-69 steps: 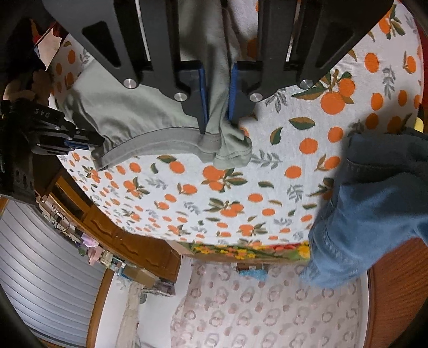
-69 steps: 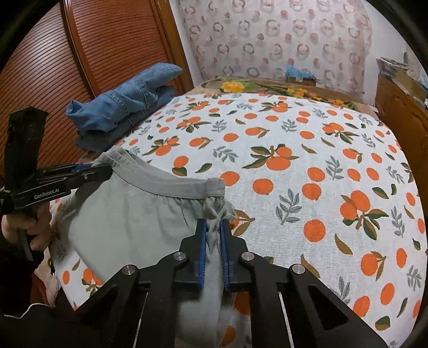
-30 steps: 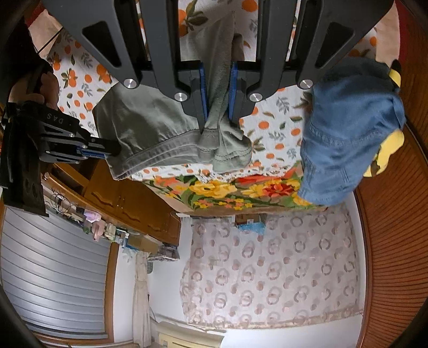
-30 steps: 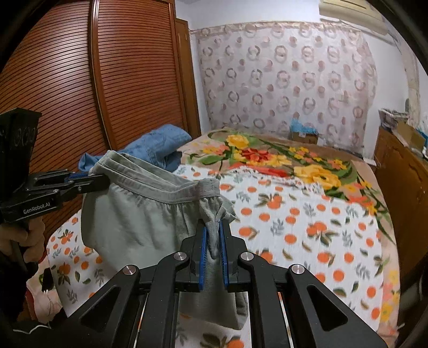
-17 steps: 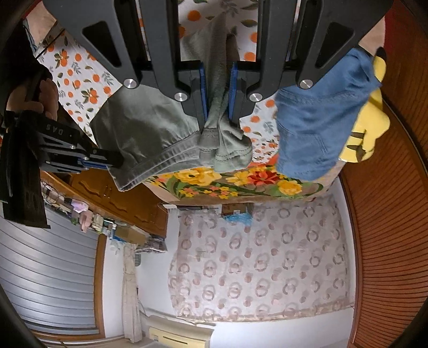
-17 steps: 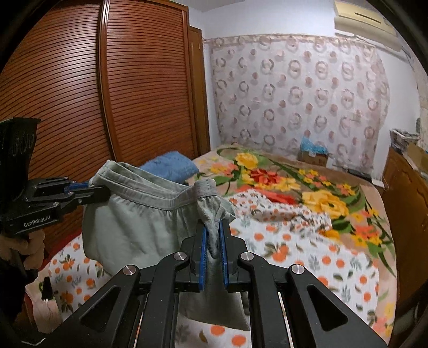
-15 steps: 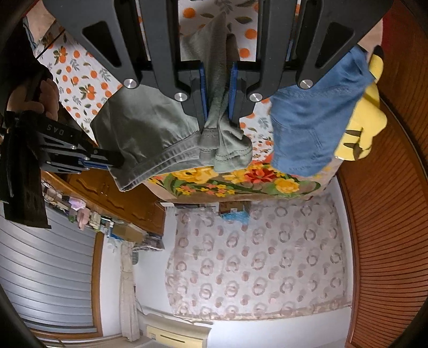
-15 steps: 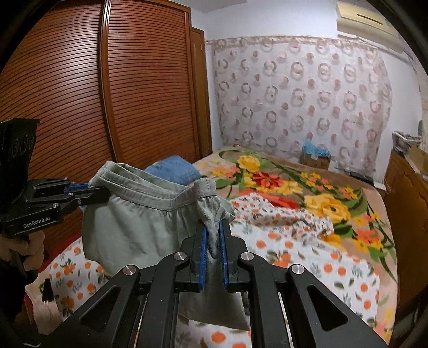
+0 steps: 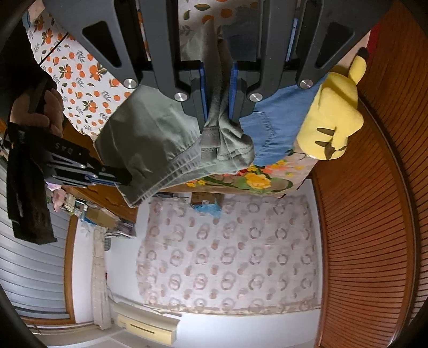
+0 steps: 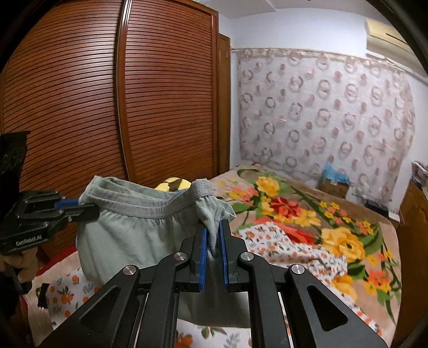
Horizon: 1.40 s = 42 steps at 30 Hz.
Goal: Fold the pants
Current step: 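Carry the held grey-green pants with both grippers over the folded denim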
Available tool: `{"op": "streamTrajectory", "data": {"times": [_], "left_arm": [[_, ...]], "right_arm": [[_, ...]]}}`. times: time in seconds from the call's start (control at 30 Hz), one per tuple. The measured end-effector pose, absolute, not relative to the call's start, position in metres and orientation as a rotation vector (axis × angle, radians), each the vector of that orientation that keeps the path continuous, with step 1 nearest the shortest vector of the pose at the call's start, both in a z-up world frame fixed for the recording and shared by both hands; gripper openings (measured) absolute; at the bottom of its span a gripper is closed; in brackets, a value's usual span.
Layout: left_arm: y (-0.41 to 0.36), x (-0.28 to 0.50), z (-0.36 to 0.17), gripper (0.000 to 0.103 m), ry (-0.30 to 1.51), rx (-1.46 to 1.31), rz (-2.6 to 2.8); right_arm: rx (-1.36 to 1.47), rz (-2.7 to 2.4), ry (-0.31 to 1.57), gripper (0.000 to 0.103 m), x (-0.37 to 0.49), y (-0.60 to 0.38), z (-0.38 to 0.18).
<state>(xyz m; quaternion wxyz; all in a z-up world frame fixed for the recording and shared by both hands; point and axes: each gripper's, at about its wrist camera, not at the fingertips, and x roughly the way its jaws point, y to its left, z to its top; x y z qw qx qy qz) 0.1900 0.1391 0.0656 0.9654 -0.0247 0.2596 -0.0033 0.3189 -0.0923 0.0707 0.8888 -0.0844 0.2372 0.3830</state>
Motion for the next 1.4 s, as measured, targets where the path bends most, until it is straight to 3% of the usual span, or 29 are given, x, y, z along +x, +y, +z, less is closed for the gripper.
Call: {"op": "streamTrajectory", "data": {"times": [1.1,1.4], "left_arm": [[0.194,0.176,0.033,0.014,0.479,-0.238,0.168],[0.212,0.182,0.007,0.014,0.562,-0.262,0.238]], "right_arm": [[-0.332,1.015,0.475,0.009,0.426,0.008,0.026],[-0.385,1.054,0.528,0.009,0.443,0.029,0.008]]}}
